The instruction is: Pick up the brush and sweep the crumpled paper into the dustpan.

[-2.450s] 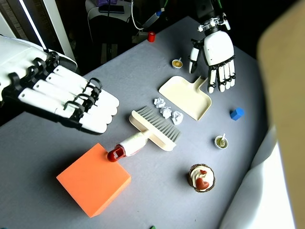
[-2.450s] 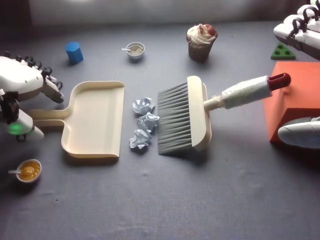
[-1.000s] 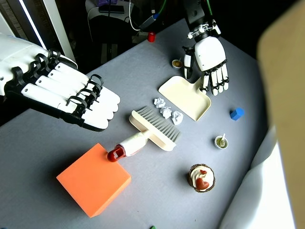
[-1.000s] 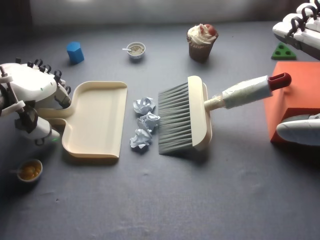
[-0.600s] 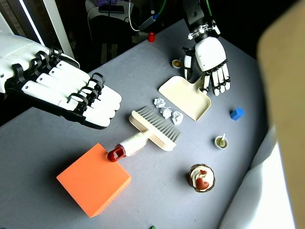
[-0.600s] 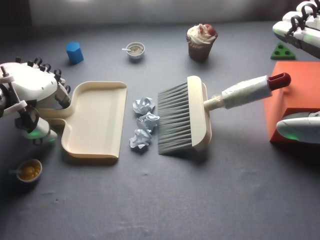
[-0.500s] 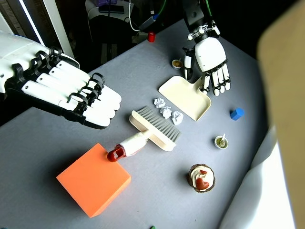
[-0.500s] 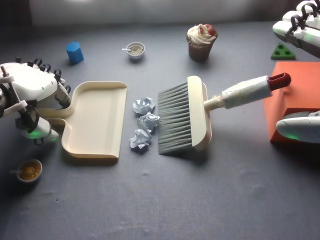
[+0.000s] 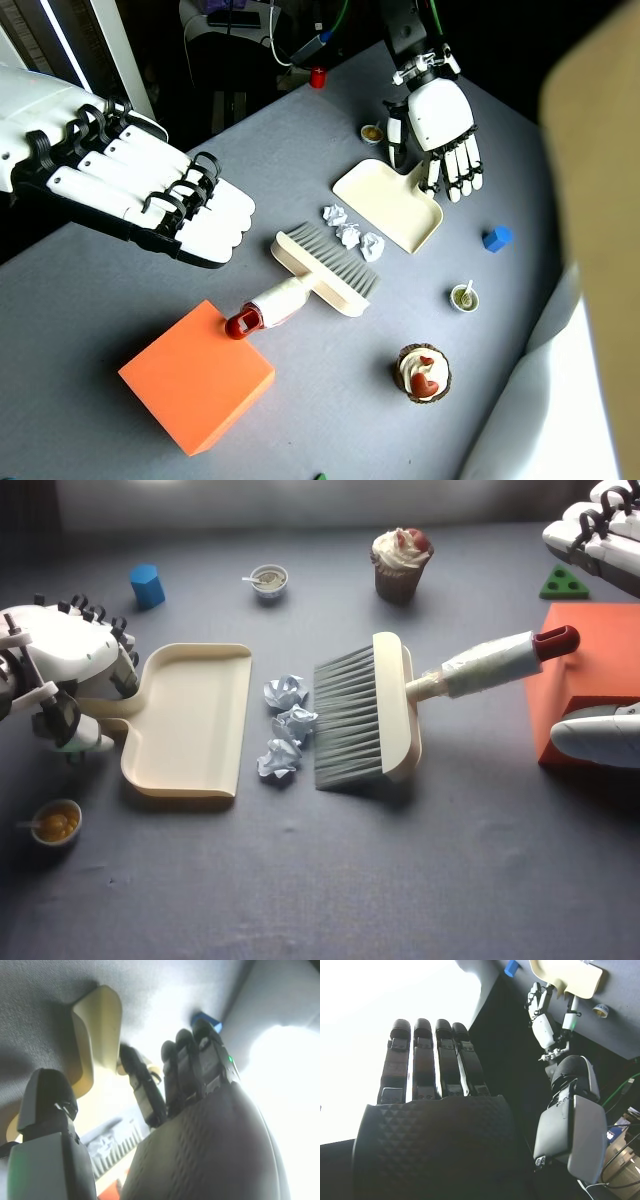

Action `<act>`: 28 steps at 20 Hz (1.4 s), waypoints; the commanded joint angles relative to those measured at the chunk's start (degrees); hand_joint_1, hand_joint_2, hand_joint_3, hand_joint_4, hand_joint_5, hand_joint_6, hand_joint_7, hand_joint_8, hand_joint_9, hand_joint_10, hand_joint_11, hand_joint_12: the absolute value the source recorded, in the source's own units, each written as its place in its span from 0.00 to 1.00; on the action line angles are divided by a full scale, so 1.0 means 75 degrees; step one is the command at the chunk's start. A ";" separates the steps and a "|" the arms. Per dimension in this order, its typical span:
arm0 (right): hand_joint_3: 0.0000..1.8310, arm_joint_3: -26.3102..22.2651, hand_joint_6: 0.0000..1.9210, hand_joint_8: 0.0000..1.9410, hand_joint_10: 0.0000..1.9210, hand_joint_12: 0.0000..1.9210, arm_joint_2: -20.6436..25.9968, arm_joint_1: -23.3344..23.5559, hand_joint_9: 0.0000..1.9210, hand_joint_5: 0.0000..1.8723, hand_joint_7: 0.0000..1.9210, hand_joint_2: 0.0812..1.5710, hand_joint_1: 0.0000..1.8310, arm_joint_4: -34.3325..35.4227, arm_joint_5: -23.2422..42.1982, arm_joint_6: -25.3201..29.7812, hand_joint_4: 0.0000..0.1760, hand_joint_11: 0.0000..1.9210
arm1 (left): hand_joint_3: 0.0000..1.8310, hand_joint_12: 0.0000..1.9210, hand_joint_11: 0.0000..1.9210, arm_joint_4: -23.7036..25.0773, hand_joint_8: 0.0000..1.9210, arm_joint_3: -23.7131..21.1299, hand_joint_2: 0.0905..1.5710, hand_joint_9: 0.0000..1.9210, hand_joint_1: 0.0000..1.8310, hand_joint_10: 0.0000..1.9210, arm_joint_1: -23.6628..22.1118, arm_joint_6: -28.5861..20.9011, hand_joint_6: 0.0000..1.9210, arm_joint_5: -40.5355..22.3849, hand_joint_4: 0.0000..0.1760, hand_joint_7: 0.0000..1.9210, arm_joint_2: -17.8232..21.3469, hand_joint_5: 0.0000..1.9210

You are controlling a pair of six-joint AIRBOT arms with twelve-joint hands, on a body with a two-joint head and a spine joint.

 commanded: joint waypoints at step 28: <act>0.01 0.0262 0.00 0.00 0.00 0.01 -0.2133 -0.0629 0.09 0.09 0.09 0.66 0.15 0.0823 -0.3454 -0.3534 0.00 0.09 | 0.00 0.20 0.04 0.0908 0.00 0.1140 0.68 0.14 0.61 0.00 -0.1179 0.0054 0.48 0.0394 0.00 0.20 -0.0628 0.53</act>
